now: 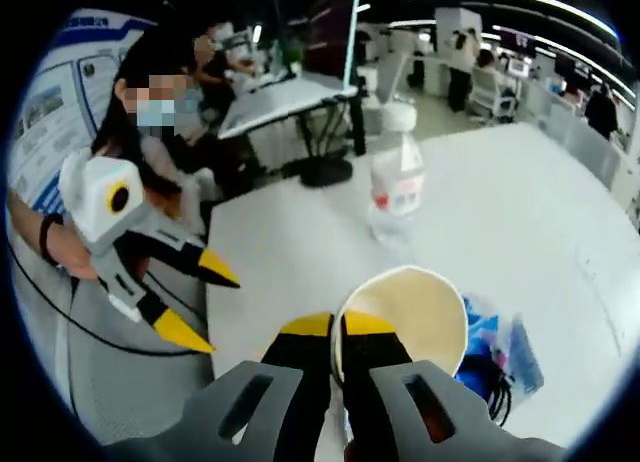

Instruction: Arrange the tabletop items into an orderly group along one side of the table until the central work area is clear of visible clutter.

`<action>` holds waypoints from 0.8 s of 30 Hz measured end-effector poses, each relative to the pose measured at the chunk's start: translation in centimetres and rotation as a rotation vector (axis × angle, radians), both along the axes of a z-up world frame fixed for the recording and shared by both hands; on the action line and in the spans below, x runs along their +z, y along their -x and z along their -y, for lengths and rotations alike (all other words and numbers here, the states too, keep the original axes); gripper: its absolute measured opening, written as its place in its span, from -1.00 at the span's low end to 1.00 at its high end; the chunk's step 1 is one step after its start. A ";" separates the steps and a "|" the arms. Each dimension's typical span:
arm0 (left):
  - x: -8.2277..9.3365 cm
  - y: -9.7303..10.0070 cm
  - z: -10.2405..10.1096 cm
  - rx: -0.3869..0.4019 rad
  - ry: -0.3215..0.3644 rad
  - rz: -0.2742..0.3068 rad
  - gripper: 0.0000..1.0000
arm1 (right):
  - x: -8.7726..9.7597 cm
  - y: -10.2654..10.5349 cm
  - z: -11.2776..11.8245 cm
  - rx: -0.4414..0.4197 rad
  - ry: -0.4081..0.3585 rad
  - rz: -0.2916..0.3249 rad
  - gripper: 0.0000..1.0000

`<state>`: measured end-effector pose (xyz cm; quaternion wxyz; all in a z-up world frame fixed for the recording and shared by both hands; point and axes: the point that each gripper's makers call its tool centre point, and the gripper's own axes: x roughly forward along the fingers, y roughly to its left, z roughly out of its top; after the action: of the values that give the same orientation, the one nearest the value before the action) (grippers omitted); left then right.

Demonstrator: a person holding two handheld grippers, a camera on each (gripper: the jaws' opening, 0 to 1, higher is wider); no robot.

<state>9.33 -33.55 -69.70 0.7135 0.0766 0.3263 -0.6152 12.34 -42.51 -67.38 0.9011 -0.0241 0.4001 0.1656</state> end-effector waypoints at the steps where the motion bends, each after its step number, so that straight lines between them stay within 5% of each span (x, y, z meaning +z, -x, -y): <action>1: 0.0 0.0 0.0 0.001 0.002 -0.001 -0.14 | -0.2 -0.2 0.0 0.022 0.015 -0.011 -1.00; 6: 0.3 -0.1 0.2 0.005 0.010 -0.009 -0.14 | -2.0 -1.7 0.2 0.129 0.122 -0.077 -1.00; 24: 0.2 0.7 0.2 -0.011 0.010 -0.037 -0.15 | -5.8 -6.3 1.8 0.299 0.300 -0.181 -1.00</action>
<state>8.65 -33.74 -69.47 0.7044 0.0633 0.3360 -0.6221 18.68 -44.29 -73.19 0.8132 -0.2018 0.4916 0.2373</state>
